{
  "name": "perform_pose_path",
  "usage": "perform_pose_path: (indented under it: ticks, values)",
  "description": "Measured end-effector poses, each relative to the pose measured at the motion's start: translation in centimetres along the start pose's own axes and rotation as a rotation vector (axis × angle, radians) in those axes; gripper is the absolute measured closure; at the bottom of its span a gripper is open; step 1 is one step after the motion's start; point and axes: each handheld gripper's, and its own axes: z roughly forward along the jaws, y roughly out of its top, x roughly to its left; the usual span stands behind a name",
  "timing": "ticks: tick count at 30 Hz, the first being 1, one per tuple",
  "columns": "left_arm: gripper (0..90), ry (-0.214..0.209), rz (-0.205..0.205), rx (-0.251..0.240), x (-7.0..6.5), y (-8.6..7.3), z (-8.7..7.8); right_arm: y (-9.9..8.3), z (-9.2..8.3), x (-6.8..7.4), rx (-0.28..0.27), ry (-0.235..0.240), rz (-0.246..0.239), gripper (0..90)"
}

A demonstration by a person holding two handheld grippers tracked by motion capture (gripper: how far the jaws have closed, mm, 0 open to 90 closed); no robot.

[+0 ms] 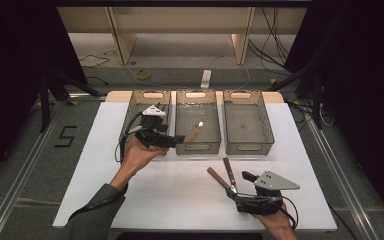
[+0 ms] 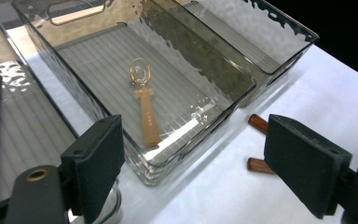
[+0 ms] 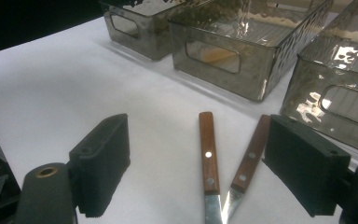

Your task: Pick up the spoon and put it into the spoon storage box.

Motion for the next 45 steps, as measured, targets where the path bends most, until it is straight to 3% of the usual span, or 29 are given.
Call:
perform_pose_path:
  ticks: [14, 29, 33, 45]
  values:
    - [15.8, -0.023, 0.003, -0.011, -0.7, -3.1, -1.6, 0.0, 0.0, 0.0, 0.008, 0.005, 0.001, 23.1]
    - [15.7, -0.004, 0.035, -0.025, -1.4, -5.3, -3.1, -0.1, 0.2, -0.1, 0.026, 0.006, 0.005, 23.7]
    - [15.7, -0.027, 0.010, -0.038, -1.4, -5.8, -3.5, 0.0, 0.2, -0.1, 0.027, 0.010, 0.005, 24.8]
    - [15.7, -0.027, 0.007, -0.059, -1.4, -7.2, -4.4, 0.4, 1.3, -0.5, 0.106, 0.018, 0.003, 24.9]
